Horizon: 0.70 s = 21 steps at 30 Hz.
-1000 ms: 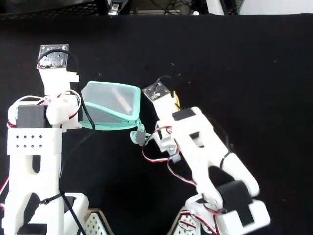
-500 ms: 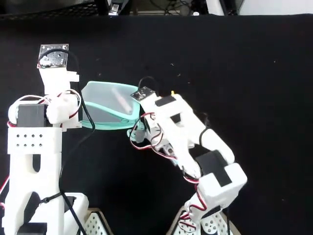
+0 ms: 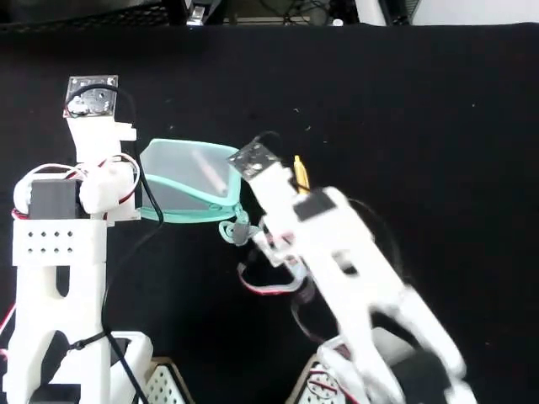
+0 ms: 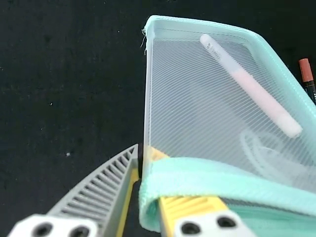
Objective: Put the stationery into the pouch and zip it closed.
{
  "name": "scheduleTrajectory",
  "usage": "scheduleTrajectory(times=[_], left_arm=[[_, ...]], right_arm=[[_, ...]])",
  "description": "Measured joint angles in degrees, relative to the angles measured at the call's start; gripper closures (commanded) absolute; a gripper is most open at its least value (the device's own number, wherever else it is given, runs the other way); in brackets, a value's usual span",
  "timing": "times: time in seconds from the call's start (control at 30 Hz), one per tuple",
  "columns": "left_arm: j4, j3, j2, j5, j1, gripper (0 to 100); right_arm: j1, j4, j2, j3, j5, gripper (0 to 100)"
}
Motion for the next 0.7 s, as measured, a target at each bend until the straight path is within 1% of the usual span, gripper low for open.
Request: scheduleTrajectory(times=[0.13, 0.2, 0.3, 0.4, 0.47, 0.53, 0.6, 0.7], left_arm=[[0.0, 0.0, 0.0, 0.0, 0.0, 97], [0.0, 0.0, 0.0, 0.0, 0.0, 97], [0.0, 0.0, 0.0, 0.0, 0.0, 97], [0.0, 0.0, 0.0, 0.0, 0.0, 97], [0.0, 0.0, 0.0, 0.0, 0.0, 97], [0.0, 0.0, 0.0, 0.0, 0.0, 97], [0.0, 0.0, 0.0, 0.0, 0.0, 97], [0.0, 0.0, 0.0, 0.0, 0.0, 97]], right_arm=[[-0.1, 0.0, -20.3, 1.8, 0.1, 98.6], [-0.1, 0.0, -27.3, 1.8, 0.1, 98.6], [-0.1, -0.9, -34.1, -1.0, 0.1, 98.6], [-0.1, -3.9, -38.2, -6.1, 0.1, 98.5], [-0.7, -6.2, -39.4, -9.7, -1.6, 98.5], [-4.2, -8.7, -40.1, -12.2, -5.4, 98.4], [-9.6, -11.9, -40.7, -12.7, -9.1, 98.4], [-18.0, -17.7, -40.7, -10.5, -9.9, 98.5]])
